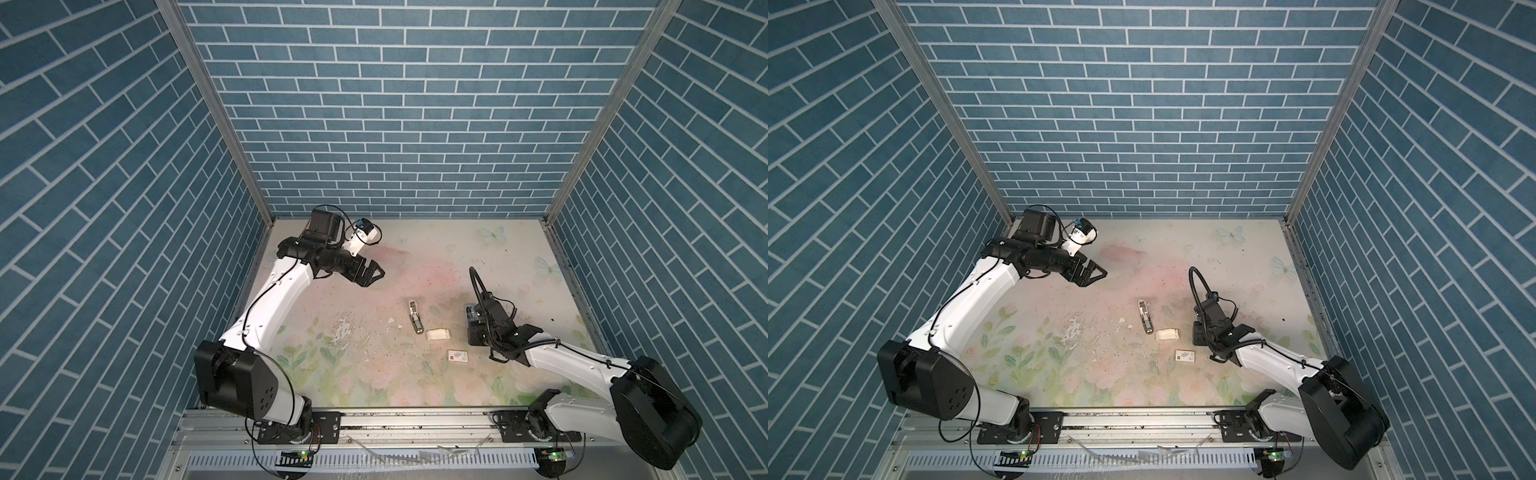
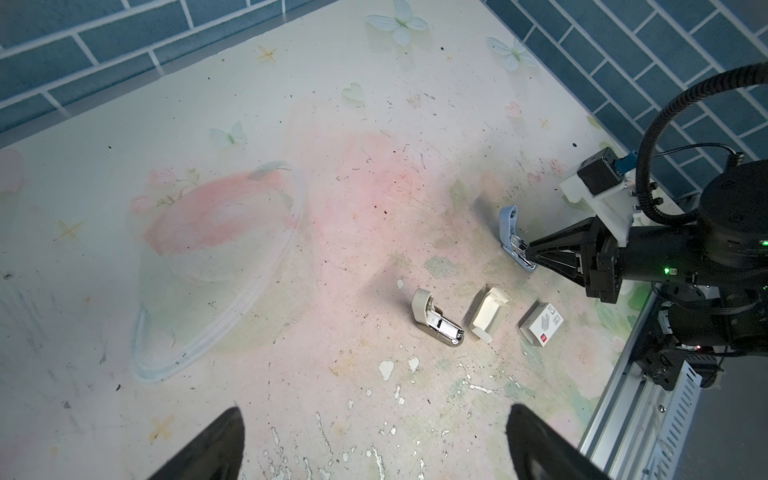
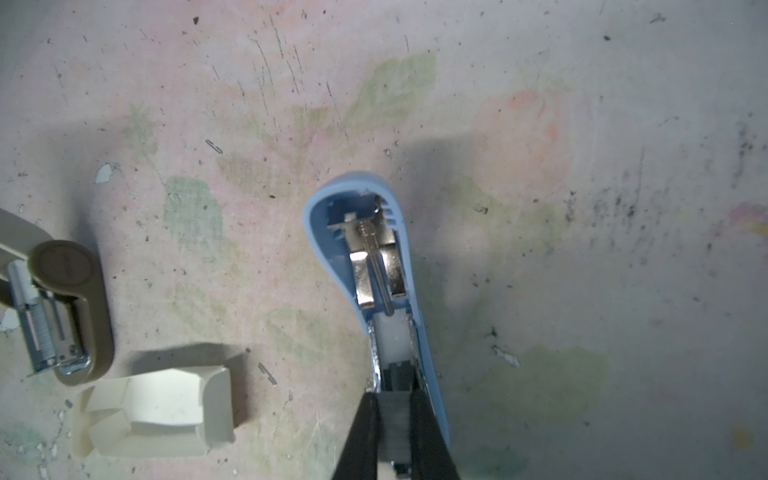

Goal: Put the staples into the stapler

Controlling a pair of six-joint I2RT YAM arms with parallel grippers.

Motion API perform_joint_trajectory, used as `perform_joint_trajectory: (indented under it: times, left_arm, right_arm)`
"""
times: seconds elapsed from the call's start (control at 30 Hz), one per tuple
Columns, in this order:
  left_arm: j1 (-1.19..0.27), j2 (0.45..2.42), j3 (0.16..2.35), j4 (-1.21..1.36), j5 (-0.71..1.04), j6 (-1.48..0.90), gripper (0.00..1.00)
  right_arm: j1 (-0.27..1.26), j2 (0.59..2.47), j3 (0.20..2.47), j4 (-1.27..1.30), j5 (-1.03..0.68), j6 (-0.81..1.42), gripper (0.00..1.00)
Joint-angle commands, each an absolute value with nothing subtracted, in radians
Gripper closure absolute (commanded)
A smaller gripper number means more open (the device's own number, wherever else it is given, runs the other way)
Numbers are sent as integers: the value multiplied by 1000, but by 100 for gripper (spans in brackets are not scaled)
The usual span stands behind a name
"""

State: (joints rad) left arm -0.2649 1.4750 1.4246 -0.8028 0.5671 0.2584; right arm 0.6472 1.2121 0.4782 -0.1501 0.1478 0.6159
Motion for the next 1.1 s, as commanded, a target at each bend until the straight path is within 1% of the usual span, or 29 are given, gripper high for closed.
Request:
perform_joint_trajectory:
  times: [0.0, 0.3, 0.6, 0.87, 1.07]
  left_arm:
    - [-260, 1466, 1411, -796, 578, 256, 1]
    - [-260, 1467, 1419, -803, 578, 253, 1]
    - [-259, 1457, 1411, -800, 580, 252, 1]
    - [-261, 1457, 1411, -800, 583, 250, 0]
    - [-261, 1460, 1419, -803, 582, 252, 1]
  right_arm:
    - [647, 1186, 487, -173, 150, 614, 90]
    - [647, 1199, 502, -148, 99, 624, 90]
    - [647, 1188, 493, -150, 76, 634, 90]
    - [647, 1219, 511, -149, 56, 635, 90]
    - [644, 1174, 560, -207, 104, 586, 90]
